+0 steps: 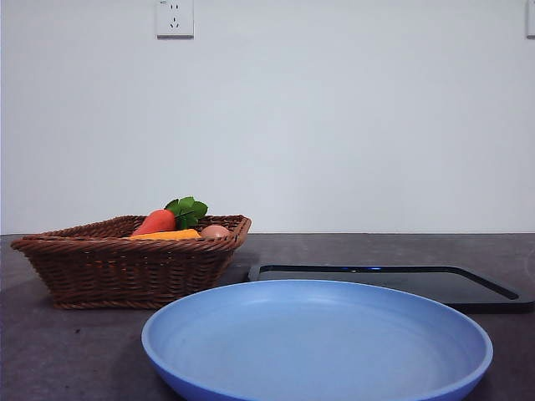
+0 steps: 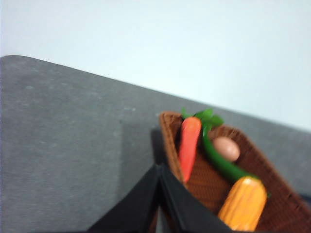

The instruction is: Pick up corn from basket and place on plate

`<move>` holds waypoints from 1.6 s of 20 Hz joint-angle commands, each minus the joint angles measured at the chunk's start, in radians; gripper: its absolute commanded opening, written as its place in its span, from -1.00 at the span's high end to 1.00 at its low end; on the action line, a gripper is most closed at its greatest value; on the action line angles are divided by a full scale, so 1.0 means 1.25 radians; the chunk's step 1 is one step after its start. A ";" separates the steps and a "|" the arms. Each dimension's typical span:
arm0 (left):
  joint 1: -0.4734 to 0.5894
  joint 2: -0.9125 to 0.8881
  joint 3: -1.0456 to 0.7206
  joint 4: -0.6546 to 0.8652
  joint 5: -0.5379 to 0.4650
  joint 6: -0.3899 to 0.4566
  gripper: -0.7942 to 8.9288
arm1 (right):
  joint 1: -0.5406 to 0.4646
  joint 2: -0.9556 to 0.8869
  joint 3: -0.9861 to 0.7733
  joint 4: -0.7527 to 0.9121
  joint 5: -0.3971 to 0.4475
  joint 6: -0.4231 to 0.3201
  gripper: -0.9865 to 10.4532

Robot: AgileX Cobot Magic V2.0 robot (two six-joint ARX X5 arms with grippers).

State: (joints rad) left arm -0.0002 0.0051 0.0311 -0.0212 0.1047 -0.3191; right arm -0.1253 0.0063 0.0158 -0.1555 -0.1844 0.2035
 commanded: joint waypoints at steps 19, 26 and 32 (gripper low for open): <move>0.002 0.112 0.243 -0.231 0.142 -0.103 0.83 | -0.001 0.123 0.321 -0.152 -0.104 0.099 0.82; 0.002 0.258 0.395 -0.409 0.238 0.046 0.83 | 0.012 0.291 0.458 -0.344 -0.269 -0.045 0.82; 0.000 0.349 0.478 -0.537 0.303 0.154 0.83 | 0.067 0.410 0.524 -0.487 -0.320 -0.139 0.82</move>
State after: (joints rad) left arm -0.0002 0.4301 0.6071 -0.6842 0.4725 -0.1989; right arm -0.0517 0.4973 0.6518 -0.7433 -0.5781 0.0967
